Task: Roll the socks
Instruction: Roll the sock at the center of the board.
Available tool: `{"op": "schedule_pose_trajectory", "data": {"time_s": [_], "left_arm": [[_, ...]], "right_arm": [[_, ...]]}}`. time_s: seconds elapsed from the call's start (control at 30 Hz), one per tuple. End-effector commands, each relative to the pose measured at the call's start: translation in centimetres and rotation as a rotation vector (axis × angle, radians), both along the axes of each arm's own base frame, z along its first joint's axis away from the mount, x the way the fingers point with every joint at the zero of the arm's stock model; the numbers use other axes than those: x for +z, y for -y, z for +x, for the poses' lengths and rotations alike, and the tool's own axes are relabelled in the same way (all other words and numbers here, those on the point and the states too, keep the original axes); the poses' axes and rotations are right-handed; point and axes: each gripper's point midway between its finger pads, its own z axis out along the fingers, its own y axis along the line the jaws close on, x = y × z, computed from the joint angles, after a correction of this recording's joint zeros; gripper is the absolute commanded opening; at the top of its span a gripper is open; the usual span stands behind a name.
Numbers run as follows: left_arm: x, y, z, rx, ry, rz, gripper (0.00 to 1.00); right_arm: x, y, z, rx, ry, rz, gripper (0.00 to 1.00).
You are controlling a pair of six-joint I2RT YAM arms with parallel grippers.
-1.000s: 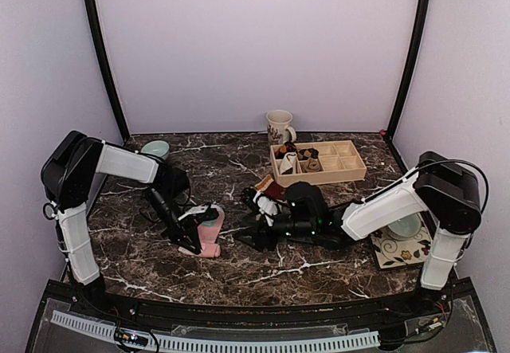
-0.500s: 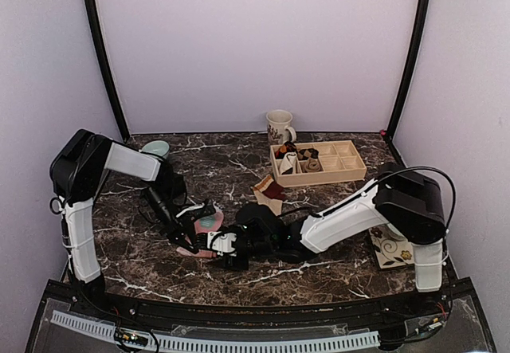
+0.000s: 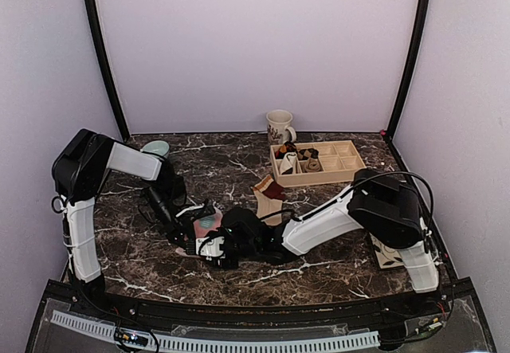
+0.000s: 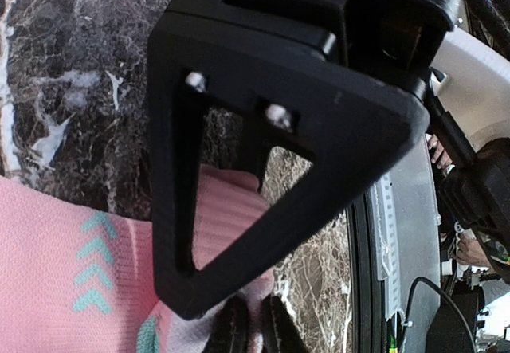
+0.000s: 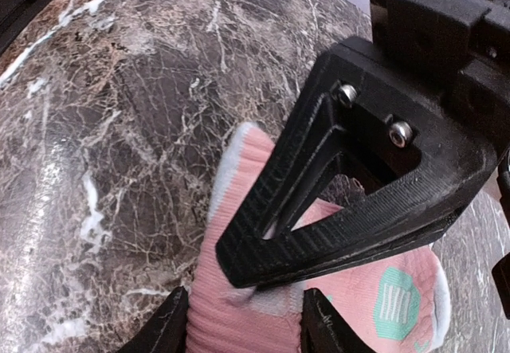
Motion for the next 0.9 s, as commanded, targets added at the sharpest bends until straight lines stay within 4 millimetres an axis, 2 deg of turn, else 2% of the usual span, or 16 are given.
{"op": "schedule_pose_trajectory", "data": {"time_s": [0.0,0.2,0.3,0.37,0.53,0.67,0.73,0.87], "left_arm": [[-1.9,-1.5,-0.1,-0.039,0.009,0.095,0.16],[-2.2,-1.8,0.8,-0.021,0.033,0.121,0.32],[-1.8,-2.2,1.9,0.017,0.087,0.126,0.36],[-1.6,-2.9,2.7,0.040,0.153,0.143,0.35],[0.5,-5.2,4.4,0.115,0.332,0.143,0.36],[1.8,-7.5,5.4,0.162,0.485,0.162,0.36],[2.2,-8.0,5.8,0.185,0.544,0.161,0.36],[3.0,-8.0,4.8,0.184,0.583,0.125,0.36]], "right_arm": [[-1.9,0.0,0.5,-0.038,0.024,-0.036,0.42],[-2.5,0.2,-0.1,-0.025,-0.004,-0.077,0.11],[-3.2,0.6,-0.4,-0.048,-0.073,-0.105,0.03],[-3.8,0.9,-0.8,-0.068,-0.143,-0.119,0.00],[-6.0,1.9,-1.5,-0.139,-0.386,-0.180,0.00],[-6.7,2.1,-0.9,-0.200,-0.571,-0.187,0.00],[-6.8,2.2,-0.5,-0.222,-0.650,-0.186,0.00],[-7.3,3.1,0.4,-0.279,-0.774,-0.190,0.00]]}}
